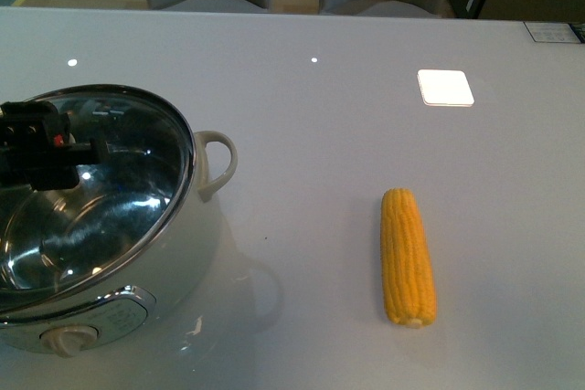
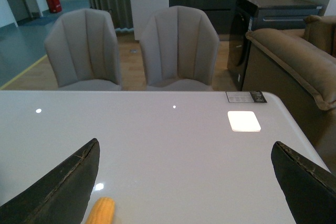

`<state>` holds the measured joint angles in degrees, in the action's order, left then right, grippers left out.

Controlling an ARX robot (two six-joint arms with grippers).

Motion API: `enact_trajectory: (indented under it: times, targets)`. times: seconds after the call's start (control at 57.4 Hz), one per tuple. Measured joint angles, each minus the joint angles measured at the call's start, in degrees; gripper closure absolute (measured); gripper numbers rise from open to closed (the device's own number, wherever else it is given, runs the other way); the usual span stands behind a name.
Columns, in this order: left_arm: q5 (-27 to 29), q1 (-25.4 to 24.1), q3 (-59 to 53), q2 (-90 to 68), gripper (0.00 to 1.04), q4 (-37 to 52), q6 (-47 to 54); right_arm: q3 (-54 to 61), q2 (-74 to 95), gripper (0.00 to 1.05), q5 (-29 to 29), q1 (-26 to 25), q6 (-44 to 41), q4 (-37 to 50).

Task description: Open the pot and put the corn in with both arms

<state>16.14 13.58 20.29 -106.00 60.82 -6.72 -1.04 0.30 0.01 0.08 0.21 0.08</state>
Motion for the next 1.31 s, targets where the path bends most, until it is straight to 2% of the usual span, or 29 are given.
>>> enact_trajectory:
  times: [0.226,0.348,0.435,0.557,0.714,0.888,1.045,1.306]
  targets:
    - [-1.1,-2.0,0.7,10.3,0.62,-7.3,1.2,0.0,0.0,0.09,0.0,0.0,0.0,0.0]
    - [-3.3,-5.3,1.2,16.3,0.62,-11.5,1.6,0.0,0.0,0.09,0.0,0.0,0.0,0.0]
    - [-5.6,-9.4,1.4,19.7,0.62,-12.9,2.4,0.0,0.0,0.09,0.0,0.0,0.0,0.0]
    - [-9.8,-18.8,1.6,21.4,0.62,-13.1,4.0,0.0,0.0,0.09,0.0,0.0,0.0,0.0]
    - [-14.8,-32.3,2.5,18.3,0.62,-8.9,6.3,0.0,0.0,0.09,0.0,0.0,0.0,0.0]
    - [-17.2,-40.3,3.8,11.9,0.62,-4.0,7.1,0.0,0.0,0.09,0.0,0.0,0.0,0.0]
    - [-18.6,-44.4,5.4,4.5,0.62,1.4,7.7,0.0,0.0,0.09,0.0,0.0,0.0,0.0]
    - [-19.9,-47.4,9.3,-7.2,0.62,9.3,7.8,0.0,0.0,0.09,0.0,0.0,0.0,0.0]
